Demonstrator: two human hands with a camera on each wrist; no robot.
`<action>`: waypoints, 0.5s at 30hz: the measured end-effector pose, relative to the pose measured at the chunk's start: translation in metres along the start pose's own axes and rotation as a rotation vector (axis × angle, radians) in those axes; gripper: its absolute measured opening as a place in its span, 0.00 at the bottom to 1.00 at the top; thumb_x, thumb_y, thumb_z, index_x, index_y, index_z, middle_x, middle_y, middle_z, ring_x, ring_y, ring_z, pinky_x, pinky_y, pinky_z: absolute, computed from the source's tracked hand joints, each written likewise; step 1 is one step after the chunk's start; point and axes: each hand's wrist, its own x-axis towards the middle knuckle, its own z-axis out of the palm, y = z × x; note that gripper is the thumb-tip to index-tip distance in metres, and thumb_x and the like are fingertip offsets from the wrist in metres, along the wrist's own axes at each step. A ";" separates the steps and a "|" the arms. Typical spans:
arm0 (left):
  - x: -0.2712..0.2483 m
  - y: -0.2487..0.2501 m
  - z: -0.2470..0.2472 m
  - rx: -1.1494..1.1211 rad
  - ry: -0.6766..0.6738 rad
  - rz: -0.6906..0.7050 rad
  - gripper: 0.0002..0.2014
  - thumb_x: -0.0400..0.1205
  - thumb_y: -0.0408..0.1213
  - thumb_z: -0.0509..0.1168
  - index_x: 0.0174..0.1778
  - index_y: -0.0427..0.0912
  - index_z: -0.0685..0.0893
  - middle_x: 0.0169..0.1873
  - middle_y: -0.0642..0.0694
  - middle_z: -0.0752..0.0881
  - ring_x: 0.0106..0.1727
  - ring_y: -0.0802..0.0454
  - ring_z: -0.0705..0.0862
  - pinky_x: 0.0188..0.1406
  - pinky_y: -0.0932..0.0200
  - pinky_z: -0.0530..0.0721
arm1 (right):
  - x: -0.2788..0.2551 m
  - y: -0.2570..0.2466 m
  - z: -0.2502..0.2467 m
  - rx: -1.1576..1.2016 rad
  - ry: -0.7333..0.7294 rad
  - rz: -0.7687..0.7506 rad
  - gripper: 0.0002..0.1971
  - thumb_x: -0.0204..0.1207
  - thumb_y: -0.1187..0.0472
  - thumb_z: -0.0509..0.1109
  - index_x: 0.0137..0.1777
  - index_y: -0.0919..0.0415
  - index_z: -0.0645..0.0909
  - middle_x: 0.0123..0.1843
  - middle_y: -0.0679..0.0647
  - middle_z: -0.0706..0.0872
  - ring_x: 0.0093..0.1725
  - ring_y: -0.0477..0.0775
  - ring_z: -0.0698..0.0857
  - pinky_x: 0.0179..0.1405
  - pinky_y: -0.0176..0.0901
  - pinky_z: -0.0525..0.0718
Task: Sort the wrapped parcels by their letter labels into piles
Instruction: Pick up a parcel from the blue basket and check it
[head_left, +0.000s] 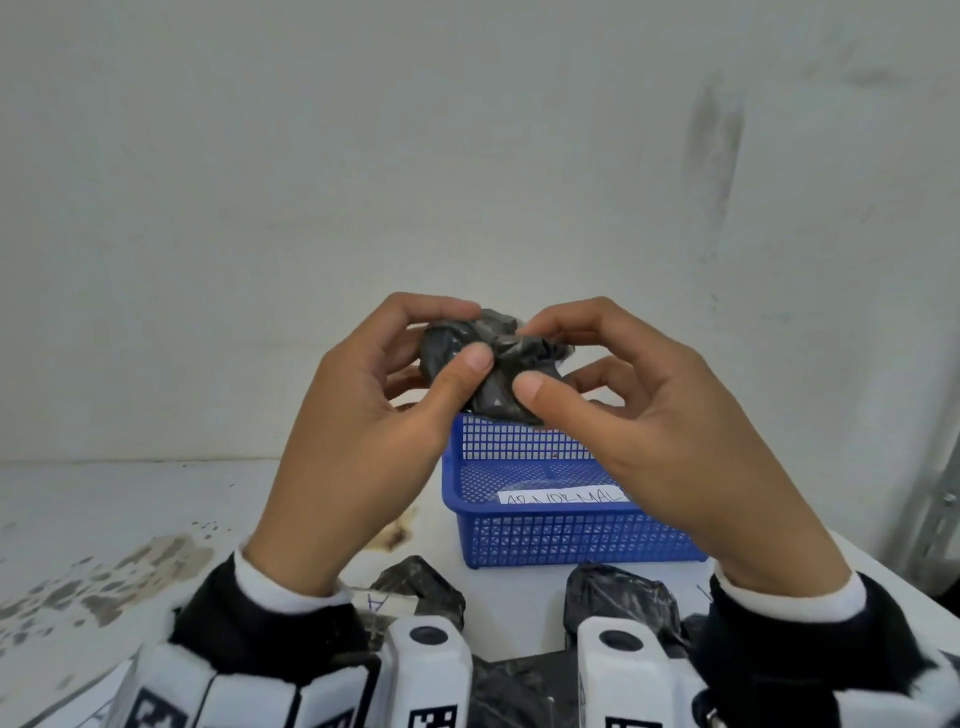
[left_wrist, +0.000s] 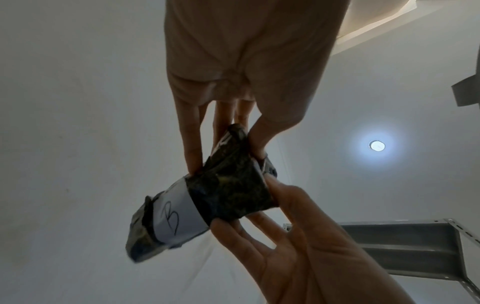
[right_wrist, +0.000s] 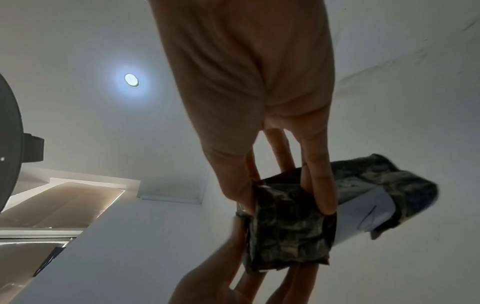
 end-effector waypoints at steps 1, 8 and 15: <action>0.000 0.001 0.000 -0.023 0.025 -0.009 0.13 0.75 0.51 0.70 0.49 0.47 0.86 0.42 0.57 0.91 0.42 0.59 0.90 0.49 0.55 0.87 | 0.000 0.001 0.000 -0.001 -0.013 -0.012 0.10 0.75 0.58 0.77 0.51 0.41 0.86 0.55 0.42 0.87 0.44 0.47 0.87 0.47 0.37 0.87; 0.002 -0.001 -0.005 -0.042 0.055 -0.292 0.29 0.72 0.67 0.64 0.50 0.42 0.82 0.30 0.53 0.89 0.33 0.57 0.86 0.48 0.47 0.84 | -0.002 0.004 0.000 0.001 -0.136 -0.095 0.16 0.72 0.73 0.78 0.47 0.48 0.86 0.62 0.38 0.83 0.55 0.49 0.86 0.58 0.42 0.89; 0.004 0.000 -0.005 -0.116 0.026 -0.326 0.10 0.80 0.38 0.68 0.56 0.43 0.78 0.35 0.49 0.93 0.35 0.51 0.89 0.48 0.47 0.85 | 0.000 -0.001 0.007 0.048 -0.033 -0.004 0.09 0.70 0.49 0.81 0.46 0.44 0.84 0.61 0.38 0.86 0.56 0.43 0.87 0.47 0.31 0.86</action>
